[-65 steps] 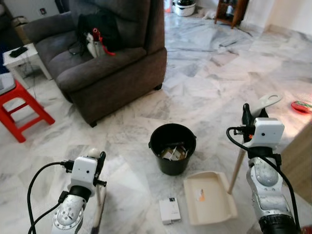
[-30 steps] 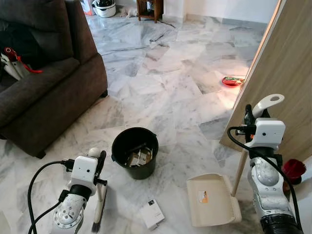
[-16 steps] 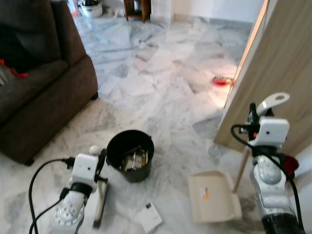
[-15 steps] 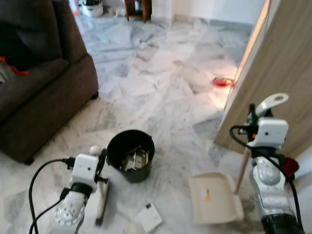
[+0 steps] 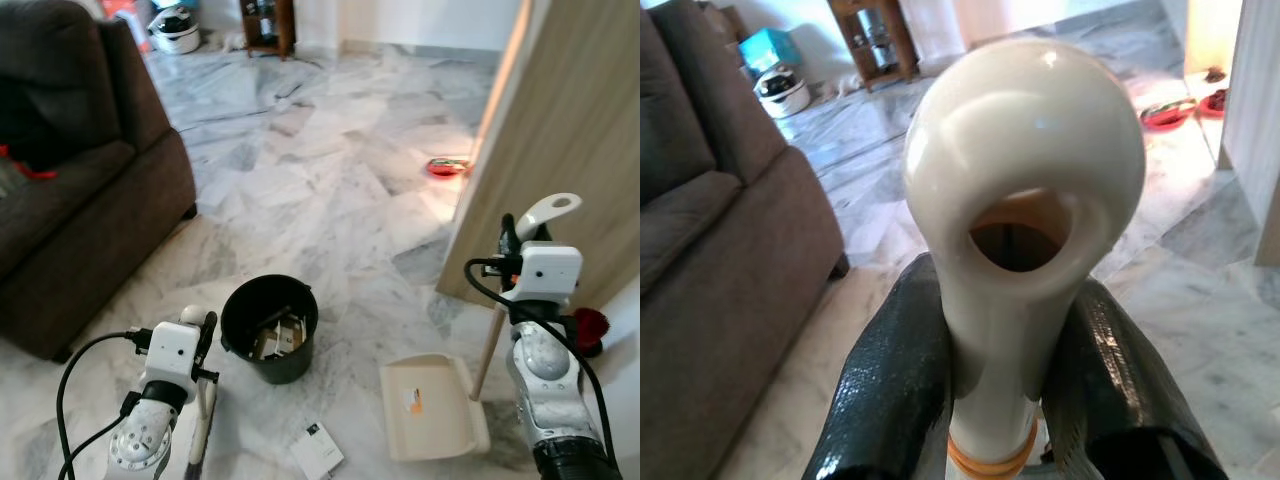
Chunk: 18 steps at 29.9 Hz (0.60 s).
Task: Sweep floor
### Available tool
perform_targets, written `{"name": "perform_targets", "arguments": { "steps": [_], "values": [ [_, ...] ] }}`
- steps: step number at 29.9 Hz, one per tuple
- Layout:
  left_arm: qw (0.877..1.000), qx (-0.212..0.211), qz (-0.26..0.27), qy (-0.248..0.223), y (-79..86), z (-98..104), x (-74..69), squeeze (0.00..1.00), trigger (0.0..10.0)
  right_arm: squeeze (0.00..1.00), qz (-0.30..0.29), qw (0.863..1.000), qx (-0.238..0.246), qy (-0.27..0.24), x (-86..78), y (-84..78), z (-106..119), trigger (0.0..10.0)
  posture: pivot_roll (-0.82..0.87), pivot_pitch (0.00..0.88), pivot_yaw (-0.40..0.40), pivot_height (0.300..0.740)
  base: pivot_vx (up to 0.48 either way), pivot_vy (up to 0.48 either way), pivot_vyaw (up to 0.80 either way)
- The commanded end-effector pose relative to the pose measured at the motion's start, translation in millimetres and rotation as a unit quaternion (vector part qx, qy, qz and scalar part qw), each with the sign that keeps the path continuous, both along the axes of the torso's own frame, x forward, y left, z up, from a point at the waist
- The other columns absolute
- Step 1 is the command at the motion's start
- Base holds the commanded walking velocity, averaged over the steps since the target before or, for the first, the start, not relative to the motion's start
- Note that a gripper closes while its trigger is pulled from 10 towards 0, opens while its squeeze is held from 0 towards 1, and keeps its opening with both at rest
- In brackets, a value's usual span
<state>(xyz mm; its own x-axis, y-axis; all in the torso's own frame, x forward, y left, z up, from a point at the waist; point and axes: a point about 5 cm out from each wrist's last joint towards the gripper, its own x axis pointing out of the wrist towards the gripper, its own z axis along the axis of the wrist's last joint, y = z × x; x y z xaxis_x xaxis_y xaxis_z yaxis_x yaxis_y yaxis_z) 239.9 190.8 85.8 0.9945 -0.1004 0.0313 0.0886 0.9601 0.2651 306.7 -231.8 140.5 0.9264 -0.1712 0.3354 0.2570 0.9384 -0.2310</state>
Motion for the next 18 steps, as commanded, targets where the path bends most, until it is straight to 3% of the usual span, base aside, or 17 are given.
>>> {"name": "perform_targets", "arguments": {
  "steps": [1,3,16,18],
  "values": [
    [1.0,0.008,0.005,-0.012,4.2,6.2,0.3,0.0,10.0,0.0,0.008,1.0,-0.005,-0.011,2.5,4.2,4.7,10.0,0.06,0.1,0.086,0.74,0.0,0.24,-0.61],
    [1.0,0.008,0.005,-0.012,4.2,6.1,0.3,0.0,10.0,0.0,0.008,1.0,-0.008,-0.013,2.1,4.5,5.1,10.0,0.06,0.1,0.086,0.74,0.0,0.24,-0.61],
    [1.0,0.008,0.005,-0.012,5.1,6.0,-0.1,0.0,10.0,0.0,0.003,1.0,-0.004,-0.014,2.5,3.3,5.7,10.0,0.06,0.094,0.087,0.74,0.0,0.0,0.0],
    [1.0,0.009,0.004,-0.012,5.0,6.0,0.0,0.0,10.0,0.0,0.002,1.0,-0.006,-0.01,3.5,3.4,5.3,10.0,0.06,0.09,0.087,0.74,0.0,0.0,-0.63]
  ]
}}
